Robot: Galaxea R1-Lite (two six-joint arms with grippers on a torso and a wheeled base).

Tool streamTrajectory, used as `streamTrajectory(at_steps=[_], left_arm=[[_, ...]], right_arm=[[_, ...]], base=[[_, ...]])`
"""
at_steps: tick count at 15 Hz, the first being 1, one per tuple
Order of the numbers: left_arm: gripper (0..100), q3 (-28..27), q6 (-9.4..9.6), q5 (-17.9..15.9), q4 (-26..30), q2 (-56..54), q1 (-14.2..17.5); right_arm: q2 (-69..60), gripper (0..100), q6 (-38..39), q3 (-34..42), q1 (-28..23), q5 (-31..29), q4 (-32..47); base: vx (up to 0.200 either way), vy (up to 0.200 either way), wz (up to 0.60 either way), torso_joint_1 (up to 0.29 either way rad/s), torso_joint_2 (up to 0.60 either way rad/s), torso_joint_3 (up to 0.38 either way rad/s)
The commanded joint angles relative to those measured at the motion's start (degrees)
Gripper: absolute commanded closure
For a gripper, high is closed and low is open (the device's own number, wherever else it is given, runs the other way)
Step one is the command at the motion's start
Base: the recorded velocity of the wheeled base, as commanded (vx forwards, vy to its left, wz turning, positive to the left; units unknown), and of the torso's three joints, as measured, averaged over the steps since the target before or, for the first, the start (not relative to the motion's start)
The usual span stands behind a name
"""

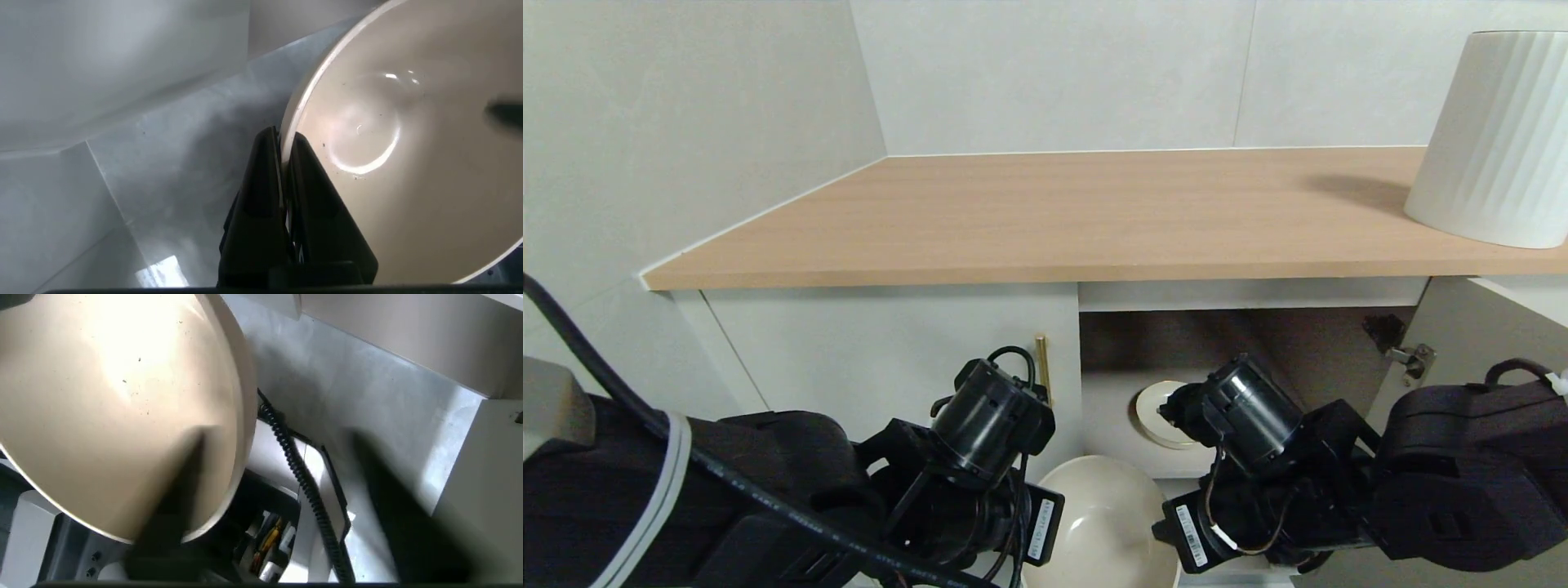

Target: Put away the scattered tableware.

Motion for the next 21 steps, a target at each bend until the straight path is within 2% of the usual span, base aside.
streamTrajectory(at_steps=[1,8,9,14,15,16,19,21], left_arm=[[100,0.08,-0.01,0.05,0.11,0.08,0.0],[100,0.08,-0.01,0.05,0.11,-0.27,0.0],[0,0.08,-0.01,0.05,0.11,-0.27,0.0],[0,0.08,-1.42,-0.04,-2.53,-1.94,0.0],[0,0.17,-1.42,-0.04,-3.32,-2.55,0.0],[0,0.26,-1.5,-0.04,-4.2,-3.7,0.0],[0,0.26,-1.5,-0.12,-4.37,-4.49,0.09],[0,0.17,-2.29,-0.12,-4.37,-4.4,0.09]], right_arm=[[0.31,100,-0.05,0.14,0.03,-0.06,0.13],[0.66,100,-0.14,0.32,0.03,-0.06,0.13],[0.92,100,-0.05,0.32,0.03,-0.14,0.13],[2.06,100,-0.05,0.23,0.03,-0.23,0.13],[2.68,100,-0.05,0.32,-0.06,-1.29,0.13],[4.79,100,0.04,0.67,-0.41,-4.98,-1.28],[9.71,100,0.04,5.59,-3.22,-7.7,-16.05],[13.93,100,0.21,8.93,-7.27,-8.14,-29.85]], base=[[0.0,0.0,0.0,0.0,0.0,0.0],[0.0,0.0,0.0,0.0,0.0,0.0],[0.0,0.0,0.0,0.0,0.0,0.0],[0.0,0.0,0.0,0.0,0.0,0.0],[0.0,0.0,0.0,0.0,0.0,0.0],[0.0,0.0,0.0,0.0,0.0,0.0],[0.0,0.0,0.0,0.0,0.0,0.0],[0.0,0.0,0.0,0.0,0.0,0.0]])
